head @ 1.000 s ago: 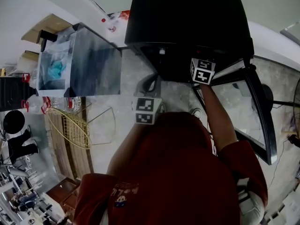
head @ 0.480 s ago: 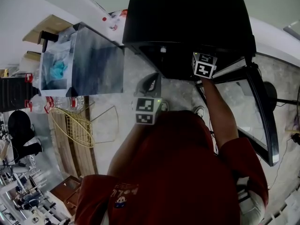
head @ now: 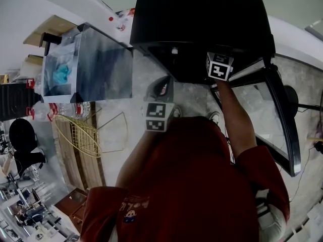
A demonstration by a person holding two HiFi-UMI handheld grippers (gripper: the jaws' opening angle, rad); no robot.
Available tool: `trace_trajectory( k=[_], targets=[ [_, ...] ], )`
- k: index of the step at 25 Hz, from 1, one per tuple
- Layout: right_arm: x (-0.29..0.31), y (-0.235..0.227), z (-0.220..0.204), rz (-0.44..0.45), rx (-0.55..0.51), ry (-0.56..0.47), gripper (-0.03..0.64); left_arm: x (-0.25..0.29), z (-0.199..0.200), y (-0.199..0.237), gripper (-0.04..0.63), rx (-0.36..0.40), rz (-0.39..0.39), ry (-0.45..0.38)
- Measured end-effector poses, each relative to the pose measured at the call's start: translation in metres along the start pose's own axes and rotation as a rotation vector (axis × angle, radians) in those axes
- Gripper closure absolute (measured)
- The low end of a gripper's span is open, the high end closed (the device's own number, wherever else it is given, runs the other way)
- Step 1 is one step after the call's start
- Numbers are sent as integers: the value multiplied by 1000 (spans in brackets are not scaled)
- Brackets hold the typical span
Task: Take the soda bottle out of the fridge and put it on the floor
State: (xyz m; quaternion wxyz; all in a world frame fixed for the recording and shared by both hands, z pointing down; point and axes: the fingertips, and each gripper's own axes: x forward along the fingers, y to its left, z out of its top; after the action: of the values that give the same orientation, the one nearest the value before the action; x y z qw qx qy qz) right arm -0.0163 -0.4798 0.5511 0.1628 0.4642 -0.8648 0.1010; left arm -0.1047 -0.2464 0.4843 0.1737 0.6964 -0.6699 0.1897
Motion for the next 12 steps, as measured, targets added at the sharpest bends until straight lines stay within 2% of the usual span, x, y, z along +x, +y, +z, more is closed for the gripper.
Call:
trace_trajectory(
  k=[12],
  targets=[
    [-22,10,0,15,-38,7,480,-3,-1,-6,595,-11,-10,-11]
  ],
)
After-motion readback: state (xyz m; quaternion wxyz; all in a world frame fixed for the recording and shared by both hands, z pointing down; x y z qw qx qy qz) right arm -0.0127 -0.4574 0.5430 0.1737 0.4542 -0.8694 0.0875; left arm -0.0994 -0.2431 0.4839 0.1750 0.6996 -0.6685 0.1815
